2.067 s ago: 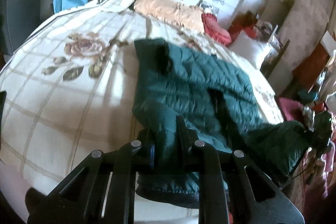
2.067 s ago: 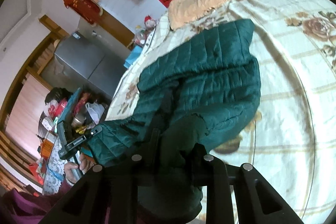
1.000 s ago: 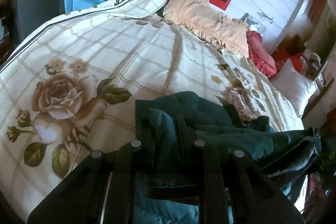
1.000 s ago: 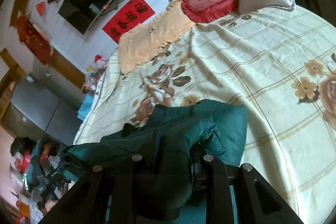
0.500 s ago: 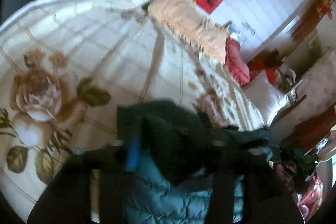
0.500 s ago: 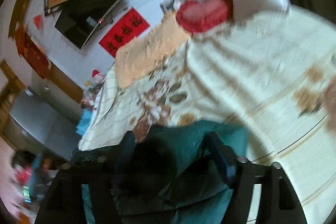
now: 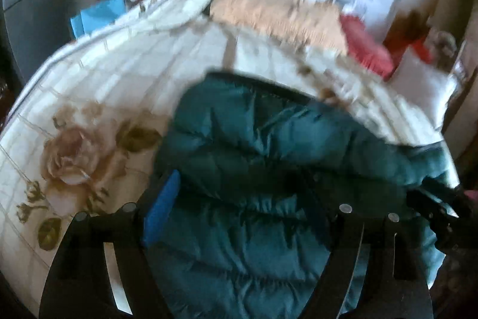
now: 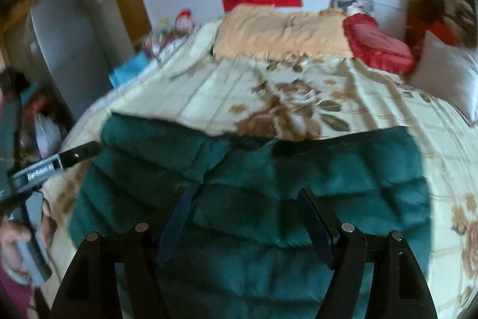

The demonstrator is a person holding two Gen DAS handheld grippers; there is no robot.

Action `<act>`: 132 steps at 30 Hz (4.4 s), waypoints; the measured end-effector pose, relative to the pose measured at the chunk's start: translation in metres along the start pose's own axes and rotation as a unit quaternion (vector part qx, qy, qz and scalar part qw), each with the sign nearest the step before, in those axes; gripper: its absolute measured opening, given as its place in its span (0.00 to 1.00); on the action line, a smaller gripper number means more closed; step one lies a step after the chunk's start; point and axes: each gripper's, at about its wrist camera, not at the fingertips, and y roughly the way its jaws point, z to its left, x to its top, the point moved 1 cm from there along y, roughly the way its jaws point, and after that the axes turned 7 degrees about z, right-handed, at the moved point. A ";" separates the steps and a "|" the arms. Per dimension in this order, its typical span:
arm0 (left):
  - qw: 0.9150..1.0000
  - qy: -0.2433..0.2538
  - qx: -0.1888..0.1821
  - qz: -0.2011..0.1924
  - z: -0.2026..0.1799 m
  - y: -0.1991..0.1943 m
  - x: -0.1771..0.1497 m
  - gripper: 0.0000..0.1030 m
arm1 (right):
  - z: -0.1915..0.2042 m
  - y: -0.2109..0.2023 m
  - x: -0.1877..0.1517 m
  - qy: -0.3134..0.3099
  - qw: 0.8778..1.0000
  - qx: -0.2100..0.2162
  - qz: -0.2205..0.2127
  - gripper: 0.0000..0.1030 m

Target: Fold large clothes

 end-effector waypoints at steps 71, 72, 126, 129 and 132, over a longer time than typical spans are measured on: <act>0.999 0.022 0.014 -0.022 0.031 -0.034 -0.047 0.94 | -0.118 -0.016 -0.068 0.167 0.979 -0.115 0.027 0.87; 0.999 0.024 0.016 -0.022 0.034 -0.035 -0.050 0.94 | -0.121 -0.005 -0.069 0.169 0.978 -0.113 0.041 0.87; 0.994 -0.041 -0.087 0.048 0.074 -0.004 -0.099 0.94 | -0.155 -0.035 -0.141 0.224 0.973 0.023 0.050 0.99; 0.992 -0.047 -0.100 0.054 0.072 0.003 -0.098 0.98 | -0.157 -0.027 -0.140 0.221 0.973 0.046 0.047 1.00; 0.990 -0.058 -0.117 0.061 0.070 0.009 -0.097 0.99 | -0.154 -0.018 -0.137 0.211 0.974 0.074 0.048 1.00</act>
